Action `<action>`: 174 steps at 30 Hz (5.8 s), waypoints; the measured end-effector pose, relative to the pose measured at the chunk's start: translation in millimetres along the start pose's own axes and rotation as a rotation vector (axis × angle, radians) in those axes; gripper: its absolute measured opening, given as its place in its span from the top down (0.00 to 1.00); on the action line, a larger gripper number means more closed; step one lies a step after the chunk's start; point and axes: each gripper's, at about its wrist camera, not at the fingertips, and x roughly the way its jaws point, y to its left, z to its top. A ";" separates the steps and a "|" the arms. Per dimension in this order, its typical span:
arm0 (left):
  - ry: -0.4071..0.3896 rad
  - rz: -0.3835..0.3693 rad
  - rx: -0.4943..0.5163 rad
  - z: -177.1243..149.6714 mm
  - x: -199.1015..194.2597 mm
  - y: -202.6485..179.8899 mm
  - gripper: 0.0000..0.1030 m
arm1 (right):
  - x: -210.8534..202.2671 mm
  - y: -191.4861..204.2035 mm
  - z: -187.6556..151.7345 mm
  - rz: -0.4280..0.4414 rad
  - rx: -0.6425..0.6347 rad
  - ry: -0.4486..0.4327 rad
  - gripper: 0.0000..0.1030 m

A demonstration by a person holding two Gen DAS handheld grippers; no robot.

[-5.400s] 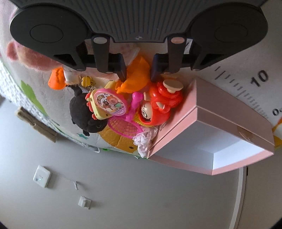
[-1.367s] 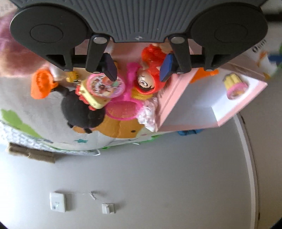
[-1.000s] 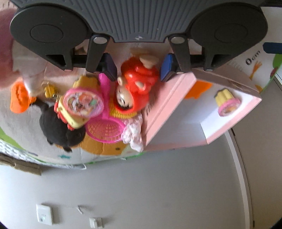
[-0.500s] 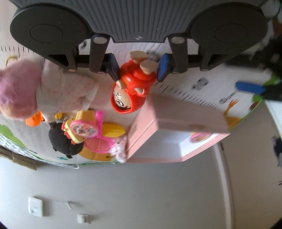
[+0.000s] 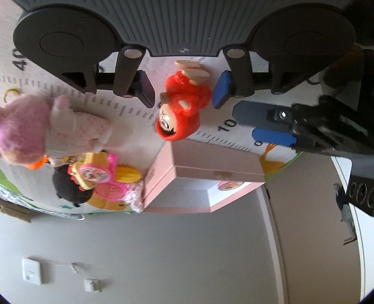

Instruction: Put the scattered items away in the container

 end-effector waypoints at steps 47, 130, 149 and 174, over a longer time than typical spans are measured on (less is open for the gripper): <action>0.084 0.085 0.074 3.5 23.6 -10.6 0.03 | 100.7 -97.3 82.7 -0.352 0.138 -0.023 0.46; 0.054 0.260 0.028 -27.9 -56.8 17.7 0.34 | -17.6 68.6 -6.4 -0.116 -0.074 0.006 0.58; 0.021 0.263 0.020 -27.7 -72.0 38.6 0.34 | -3.5 95.2 7.8 -0.087 -0.128 0.023 0.58; -0.117 0.289 0.132 114.7 5.9 56.2 0.34 | 74.5 29.1 113.1 -0.173 -0.211 -0.150 0.58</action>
